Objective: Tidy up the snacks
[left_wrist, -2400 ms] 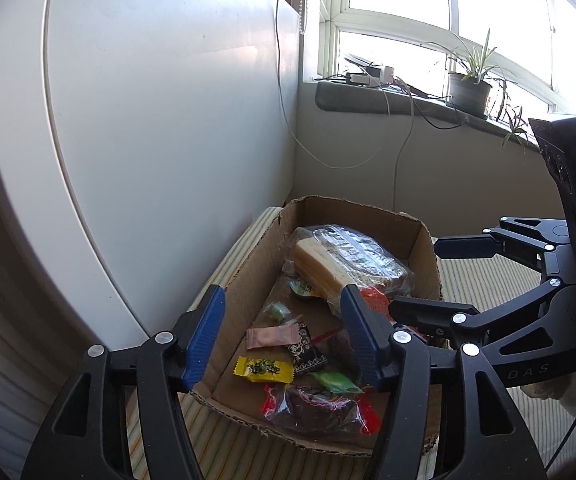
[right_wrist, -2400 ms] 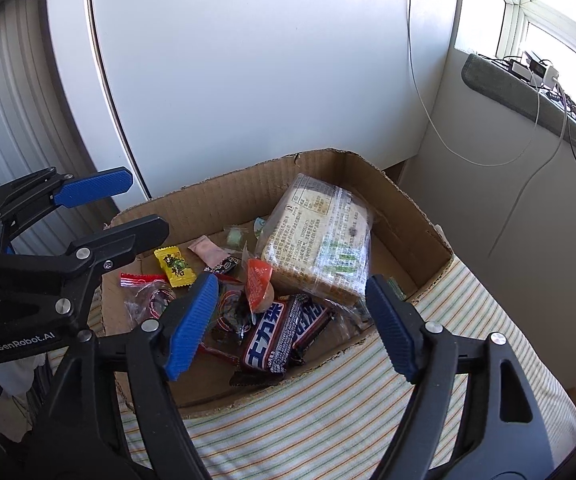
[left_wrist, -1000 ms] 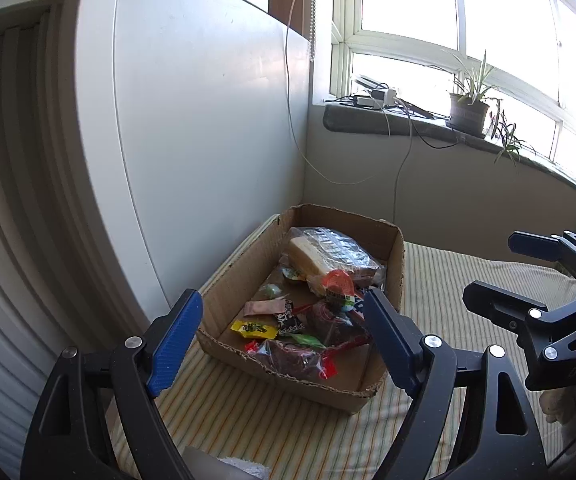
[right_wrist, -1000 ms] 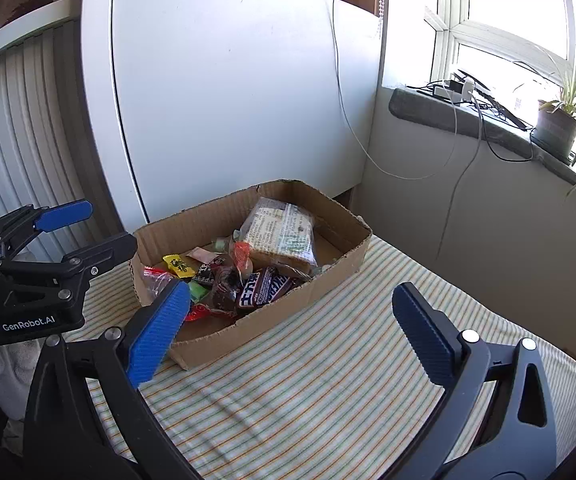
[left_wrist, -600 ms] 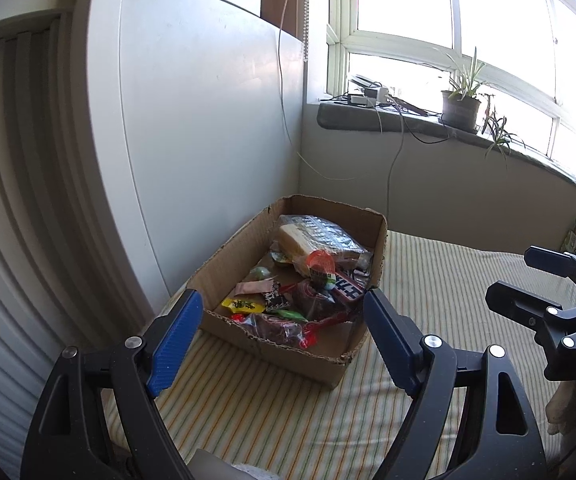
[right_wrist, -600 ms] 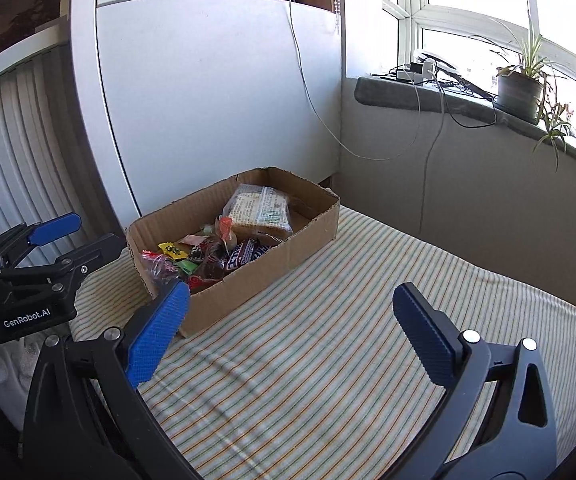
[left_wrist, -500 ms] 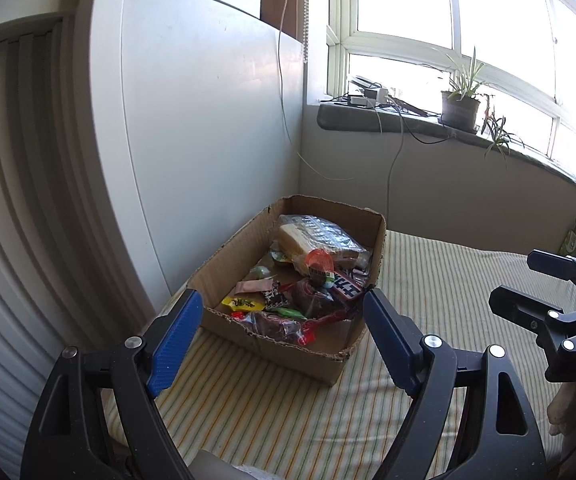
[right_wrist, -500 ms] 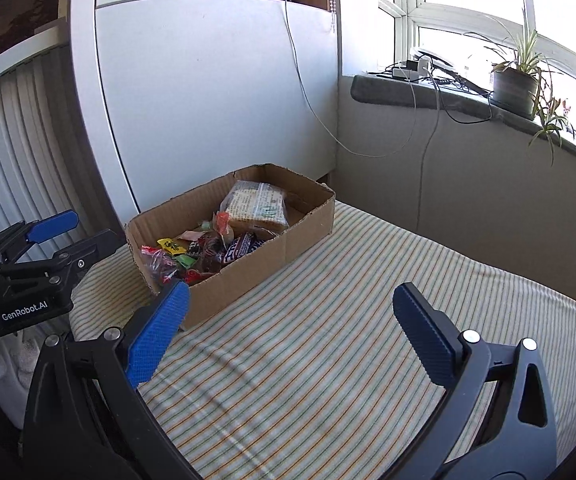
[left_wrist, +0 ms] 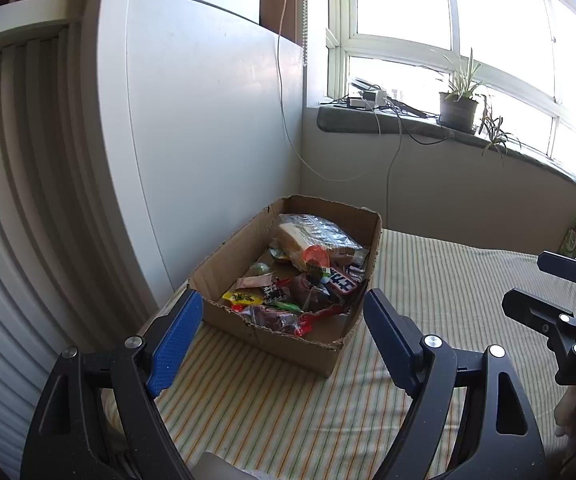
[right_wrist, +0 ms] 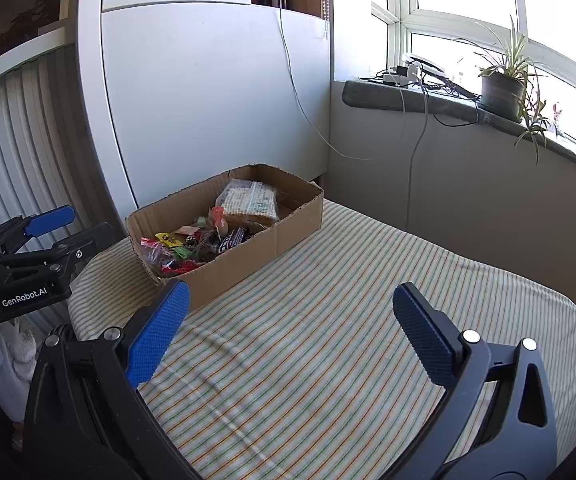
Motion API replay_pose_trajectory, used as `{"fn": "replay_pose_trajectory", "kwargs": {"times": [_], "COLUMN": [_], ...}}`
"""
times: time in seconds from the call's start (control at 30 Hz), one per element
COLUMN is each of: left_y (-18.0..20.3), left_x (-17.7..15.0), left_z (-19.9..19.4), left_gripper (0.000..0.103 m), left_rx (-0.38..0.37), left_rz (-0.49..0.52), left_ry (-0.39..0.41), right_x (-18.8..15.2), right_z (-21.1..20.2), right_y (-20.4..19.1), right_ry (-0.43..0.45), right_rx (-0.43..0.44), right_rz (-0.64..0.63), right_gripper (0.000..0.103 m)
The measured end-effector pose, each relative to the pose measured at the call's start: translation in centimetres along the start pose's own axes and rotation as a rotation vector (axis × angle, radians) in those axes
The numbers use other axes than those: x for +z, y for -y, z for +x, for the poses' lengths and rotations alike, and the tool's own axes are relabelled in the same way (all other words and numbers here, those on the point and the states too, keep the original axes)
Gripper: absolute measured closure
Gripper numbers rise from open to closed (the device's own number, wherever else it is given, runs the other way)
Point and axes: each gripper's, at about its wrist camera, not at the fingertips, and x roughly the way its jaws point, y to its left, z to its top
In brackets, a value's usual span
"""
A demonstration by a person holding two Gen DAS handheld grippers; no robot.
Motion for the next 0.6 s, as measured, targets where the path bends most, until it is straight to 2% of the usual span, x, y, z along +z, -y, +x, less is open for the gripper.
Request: {"fn": "replay_pose_trajectory", "kwargs": {"times": [0.6], "left_y": [-0.11], "left_x": [-0.46], "left_z": [0.03], "left_gripper": [0.020], "left_rx": [0.001], "left_rz": [-0.003], "left_ry": [-0.018], "right_x": [-0.55], "right_z": [0.25], "right_y": [-0.12], "right_ry": [-0.015], "right_rx": [-0.002], "right_rz": [0.004], "right_gripper": [0.000]}}
